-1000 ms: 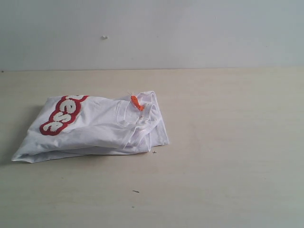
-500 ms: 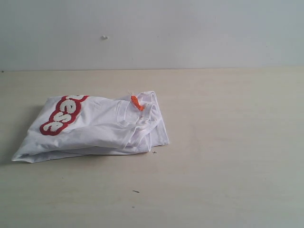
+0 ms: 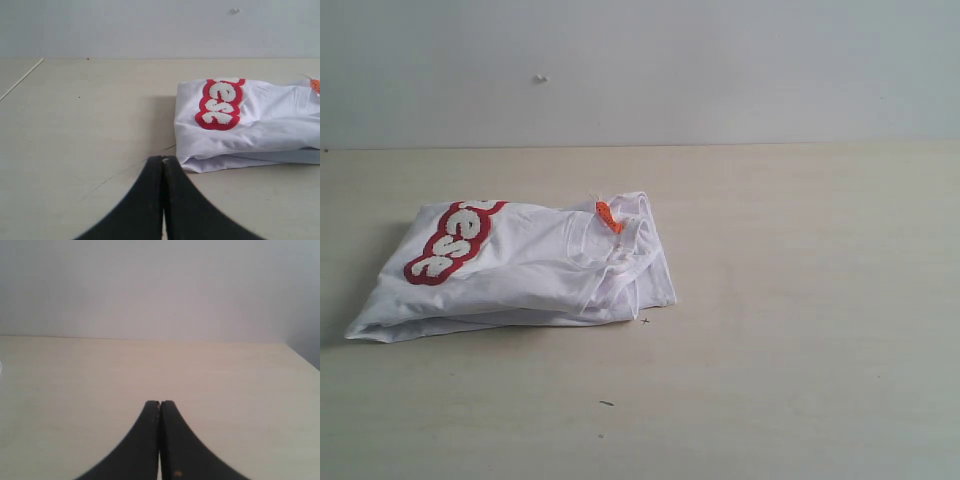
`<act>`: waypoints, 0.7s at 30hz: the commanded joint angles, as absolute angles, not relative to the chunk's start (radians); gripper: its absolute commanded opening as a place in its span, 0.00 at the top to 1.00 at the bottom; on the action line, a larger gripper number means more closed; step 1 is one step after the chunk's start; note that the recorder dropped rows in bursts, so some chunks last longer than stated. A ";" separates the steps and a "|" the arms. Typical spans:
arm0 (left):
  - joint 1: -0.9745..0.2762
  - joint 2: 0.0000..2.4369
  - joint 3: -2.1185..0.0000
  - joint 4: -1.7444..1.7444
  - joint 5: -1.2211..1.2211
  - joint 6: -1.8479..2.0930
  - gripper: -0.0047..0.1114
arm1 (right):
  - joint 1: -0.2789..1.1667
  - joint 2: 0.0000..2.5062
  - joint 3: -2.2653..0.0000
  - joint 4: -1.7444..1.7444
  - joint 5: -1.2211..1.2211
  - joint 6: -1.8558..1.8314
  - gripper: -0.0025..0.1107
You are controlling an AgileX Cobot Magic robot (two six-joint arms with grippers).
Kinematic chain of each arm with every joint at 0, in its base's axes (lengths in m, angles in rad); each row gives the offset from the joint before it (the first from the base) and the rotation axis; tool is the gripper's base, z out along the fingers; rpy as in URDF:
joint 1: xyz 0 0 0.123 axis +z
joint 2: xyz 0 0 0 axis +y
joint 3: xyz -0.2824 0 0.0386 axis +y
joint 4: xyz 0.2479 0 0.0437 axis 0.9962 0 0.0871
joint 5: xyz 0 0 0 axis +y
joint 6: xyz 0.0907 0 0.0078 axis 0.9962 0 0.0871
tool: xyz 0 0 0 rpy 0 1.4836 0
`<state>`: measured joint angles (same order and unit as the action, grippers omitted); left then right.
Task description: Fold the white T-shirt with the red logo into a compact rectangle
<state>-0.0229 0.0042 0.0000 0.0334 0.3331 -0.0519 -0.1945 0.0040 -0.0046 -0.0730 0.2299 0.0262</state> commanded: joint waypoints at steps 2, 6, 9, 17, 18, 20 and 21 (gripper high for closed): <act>-0.020 0.000 0.000 0.023 0.327 -0.059 0.96 | -0.199 0.000 0.000 -0.059 0.250 -0.009 0.98; -0.020 0.000 0.000 0.023 0.327 -0.059 0.96 | -0.188 0.000 0.000 -0.051 0.266 0.000 0.98; -0.020 0.000 0.000 0.023 0.327 -0.059 0.96 | -0.163 0.000 0.000 -0.051 0.279 -0.006 0.98; -0.020 0.000 0.000 0.023 0.327 -0.059 0.96 | -0.156 0.000 0.000 -0.051 0.298 0.000 0.98; -0.020 0.000 0.000 0.023 0.327 -0.059 0.96 | -0.156 0.000 0.000 -0.051 0.314 0.000 0.98; -0.020 0.000 0.000 0.023 0.327 -0.059 0.96 | -0.156 0.000 0.000 -0.051 0.321 0.000 0.98; -0.020 0.000 0.000 0.023 0.327 -0.059 0.96 | -0.156 0.000 0.000 -0.051 0.321 0.000 0.98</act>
<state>-0.0229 0.0042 0.0000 0.0334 0.3331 -0.0519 -0.1577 0.0040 -0.0046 -0.0514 0.3224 0.0000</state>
